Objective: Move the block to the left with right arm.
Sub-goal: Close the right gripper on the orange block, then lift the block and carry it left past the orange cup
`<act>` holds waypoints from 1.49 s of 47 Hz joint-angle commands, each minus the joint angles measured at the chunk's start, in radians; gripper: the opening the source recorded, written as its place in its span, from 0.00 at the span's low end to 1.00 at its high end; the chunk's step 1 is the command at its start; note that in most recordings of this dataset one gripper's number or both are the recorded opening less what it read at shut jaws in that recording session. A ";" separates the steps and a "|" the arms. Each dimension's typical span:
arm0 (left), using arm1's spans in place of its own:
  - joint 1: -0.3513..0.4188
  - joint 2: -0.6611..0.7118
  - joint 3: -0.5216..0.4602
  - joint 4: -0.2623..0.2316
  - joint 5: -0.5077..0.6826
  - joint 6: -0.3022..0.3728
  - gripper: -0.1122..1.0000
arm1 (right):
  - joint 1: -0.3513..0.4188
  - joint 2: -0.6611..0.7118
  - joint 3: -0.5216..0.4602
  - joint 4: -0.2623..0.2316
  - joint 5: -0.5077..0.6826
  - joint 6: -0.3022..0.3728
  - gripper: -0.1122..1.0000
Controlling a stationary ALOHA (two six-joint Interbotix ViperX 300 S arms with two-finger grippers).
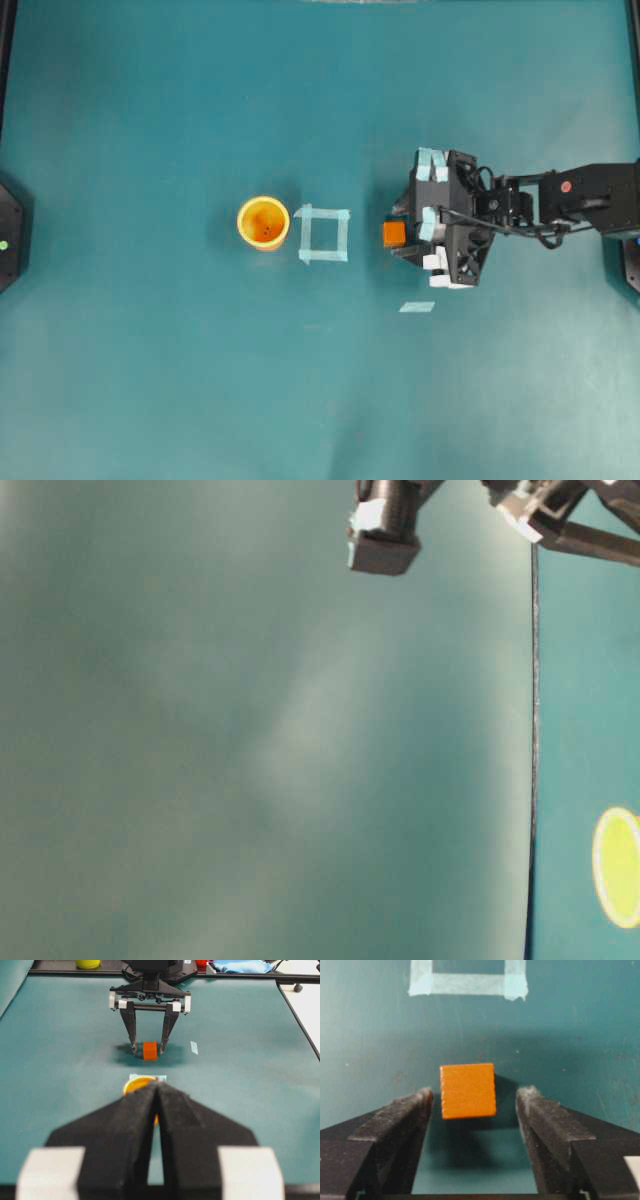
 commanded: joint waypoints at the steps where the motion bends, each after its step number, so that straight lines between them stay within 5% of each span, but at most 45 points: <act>1: 0.003 0.009 -0.023 0.002 0.002 -0.002 0.10 | -0.003 -0.006 -0.028 0.000 -0.003 0.000 0.68; 11: 0.003 0.008 -0.026 0.002 0.006 -0.003 0.10 | -0.003 -0.052 -0.064 0.000 0.092 0.015 0.45; 26: 0.003 0.003 -0.034 0.002 0.018 -0.002 0.10 | -0.002 -0.279 -0.333 -0.003 0.592 0.009 0.45; 49: 0.003 0.002 -0.035 0.006 0.020 0.003 0.10 | -0.014 -0.064 -0.689 -0.080 0.485 0.005 0.45; 70: 0.003 0.002 -0.040 0.005 0.025 0.002 0.10 | -0.011 0.268 -1.097 -0.080 0.480 0.012 0.45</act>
